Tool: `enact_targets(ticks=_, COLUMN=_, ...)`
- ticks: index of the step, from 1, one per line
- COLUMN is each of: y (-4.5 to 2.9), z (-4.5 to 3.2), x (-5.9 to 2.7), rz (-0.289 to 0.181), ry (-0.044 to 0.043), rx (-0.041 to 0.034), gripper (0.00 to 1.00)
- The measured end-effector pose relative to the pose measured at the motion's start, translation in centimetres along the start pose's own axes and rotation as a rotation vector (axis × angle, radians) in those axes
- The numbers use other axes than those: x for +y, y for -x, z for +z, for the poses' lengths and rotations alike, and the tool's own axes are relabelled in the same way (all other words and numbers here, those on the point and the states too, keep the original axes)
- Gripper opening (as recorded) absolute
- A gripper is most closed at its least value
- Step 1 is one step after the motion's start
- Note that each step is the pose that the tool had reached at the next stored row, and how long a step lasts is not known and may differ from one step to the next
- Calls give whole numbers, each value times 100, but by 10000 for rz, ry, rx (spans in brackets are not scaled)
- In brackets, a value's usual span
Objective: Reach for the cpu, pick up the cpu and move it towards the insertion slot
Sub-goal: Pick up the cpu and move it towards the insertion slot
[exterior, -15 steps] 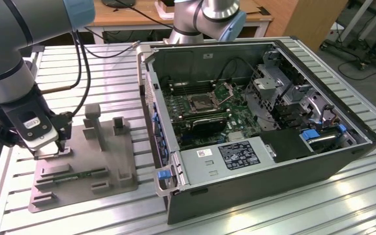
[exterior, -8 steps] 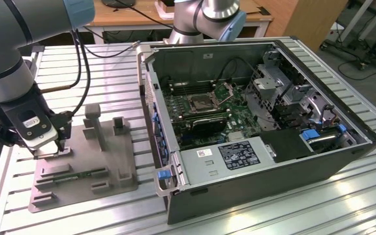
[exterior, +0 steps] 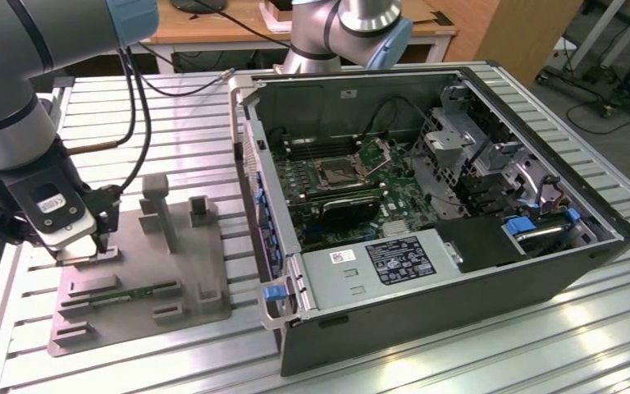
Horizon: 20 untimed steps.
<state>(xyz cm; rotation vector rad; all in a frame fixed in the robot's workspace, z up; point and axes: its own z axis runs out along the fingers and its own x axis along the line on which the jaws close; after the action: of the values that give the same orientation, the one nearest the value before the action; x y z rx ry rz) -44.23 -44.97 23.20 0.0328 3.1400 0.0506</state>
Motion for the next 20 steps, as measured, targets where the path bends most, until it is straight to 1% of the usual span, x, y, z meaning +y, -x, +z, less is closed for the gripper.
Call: enact_targets(ticks=20, y=0, z=-36, x=1, rz=0, ry=0, rx=0, gripper=55)
